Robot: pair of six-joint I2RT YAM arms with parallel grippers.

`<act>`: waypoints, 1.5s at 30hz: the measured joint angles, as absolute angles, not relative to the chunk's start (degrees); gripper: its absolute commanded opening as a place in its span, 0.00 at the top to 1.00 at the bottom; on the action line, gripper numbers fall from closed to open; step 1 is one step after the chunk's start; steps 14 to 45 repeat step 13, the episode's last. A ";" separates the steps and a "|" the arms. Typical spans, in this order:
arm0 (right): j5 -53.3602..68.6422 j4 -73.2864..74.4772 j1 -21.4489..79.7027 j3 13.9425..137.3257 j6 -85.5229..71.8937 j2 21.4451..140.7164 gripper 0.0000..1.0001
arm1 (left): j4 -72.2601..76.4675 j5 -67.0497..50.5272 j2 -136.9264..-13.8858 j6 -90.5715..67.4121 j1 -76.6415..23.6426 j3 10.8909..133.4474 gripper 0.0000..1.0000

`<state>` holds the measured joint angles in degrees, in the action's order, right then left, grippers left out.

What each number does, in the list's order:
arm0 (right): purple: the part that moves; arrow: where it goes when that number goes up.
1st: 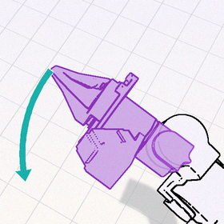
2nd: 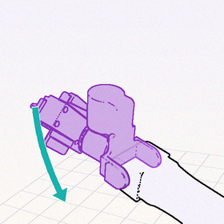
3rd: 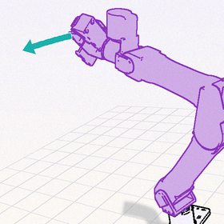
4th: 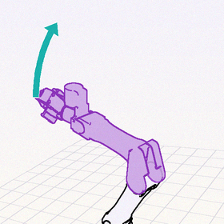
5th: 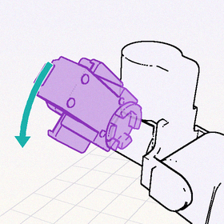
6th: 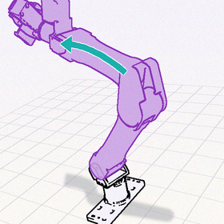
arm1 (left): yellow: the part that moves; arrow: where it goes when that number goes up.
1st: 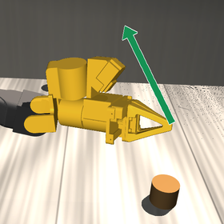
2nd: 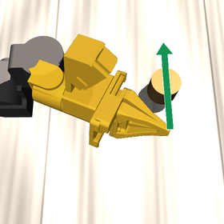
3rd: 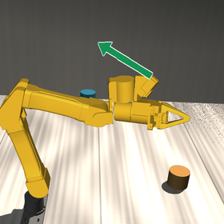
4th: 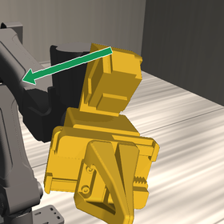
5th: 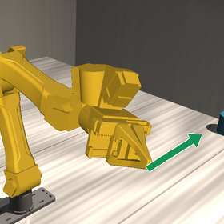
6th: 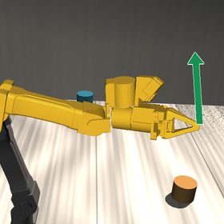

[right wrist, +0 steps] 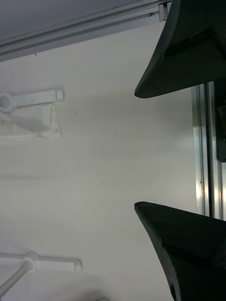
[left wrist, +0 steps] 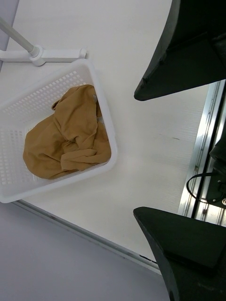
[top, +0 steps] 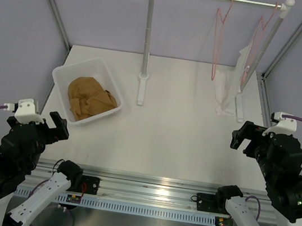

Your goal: Remove the tank top from the hanger

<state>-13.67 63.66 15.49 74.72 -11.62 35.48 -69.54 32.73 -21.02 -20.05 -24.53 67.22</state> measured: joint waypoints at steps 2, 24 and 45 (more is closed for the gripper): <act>-14.17 63.59 15.49 73.84 -11.84 35.53 0.00 | -69.41 32.71 -21.08 -19.94 -24.53 67.24 0.01; -14.39 63.18 15.49 71.66 -12.47 35.68 0.00 | -69.25 32.53 -21.10 -19.88 -24.58 67.24 0.01; -14.39 63.18 15.49 71.66 -12.47 35.68 0.00 | -69.25 32.53 -21.10 -19.88 -24.58 67.24 0.01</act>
